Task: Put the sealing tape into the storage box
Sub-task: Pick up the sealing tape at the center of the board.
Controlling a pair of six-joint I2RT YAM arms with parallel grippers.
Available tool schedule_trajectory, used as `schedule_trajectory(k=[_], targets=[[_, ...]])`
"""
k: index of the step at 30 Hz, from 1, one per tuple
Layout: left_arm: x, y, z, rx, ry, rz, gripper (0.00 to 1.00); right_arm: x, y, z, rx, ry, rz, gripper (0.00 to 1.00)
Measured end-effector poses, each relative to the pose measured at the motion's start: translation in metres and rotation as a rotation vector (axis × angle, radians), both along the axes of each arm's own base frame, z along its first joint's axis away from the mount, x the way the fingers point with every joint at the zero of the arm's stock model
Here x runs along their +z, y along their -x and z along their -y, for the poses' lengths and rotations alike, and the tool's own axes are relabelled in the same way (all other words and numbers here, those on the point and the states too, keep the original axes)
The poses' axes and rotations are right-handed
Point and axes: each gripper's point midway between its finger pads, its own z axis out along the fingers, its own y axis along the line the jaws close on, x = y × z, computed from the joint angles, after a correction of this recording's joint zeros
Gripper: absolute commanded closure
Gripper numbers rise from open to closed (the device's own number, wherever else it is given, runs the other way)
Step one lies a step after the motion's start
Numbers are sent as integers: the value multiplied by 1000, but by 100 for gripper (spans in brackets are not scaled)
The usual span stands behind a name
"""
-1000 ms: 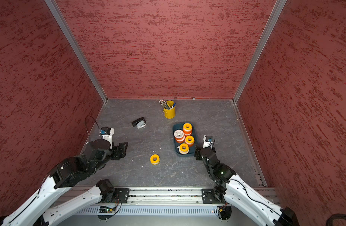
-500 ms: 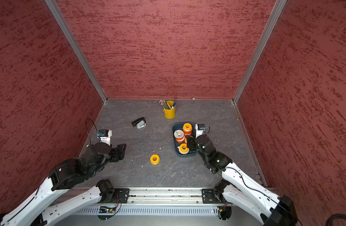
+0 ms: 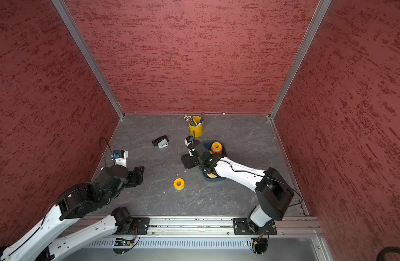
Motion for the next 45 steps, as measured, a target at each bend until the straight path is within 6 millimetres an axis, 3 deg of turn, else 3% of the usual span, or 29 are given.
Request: schedule_trajectory(k=[4, 8, 12, 28, 45], targets=[[0, 0, -1, 3, -2, 2, 18, -29, 10, -27, 73, 34, -68, 23], [0, -1, -1, 4, -6, 2, 18, -59, 24, -31, 122, 108, -139, 21], [-1, -2, 1, 1, -15, -4, 17, -75, 32, -33, 163, 164, -189, 19], [-4, -9, 3, 10, -42, -13, 16, -104, 65, -23, 288, 265, -293, 16], [-8, -14, 2, 19, -45, -35, 16, -104, 90, -46, 384, 283, -287, 19]])
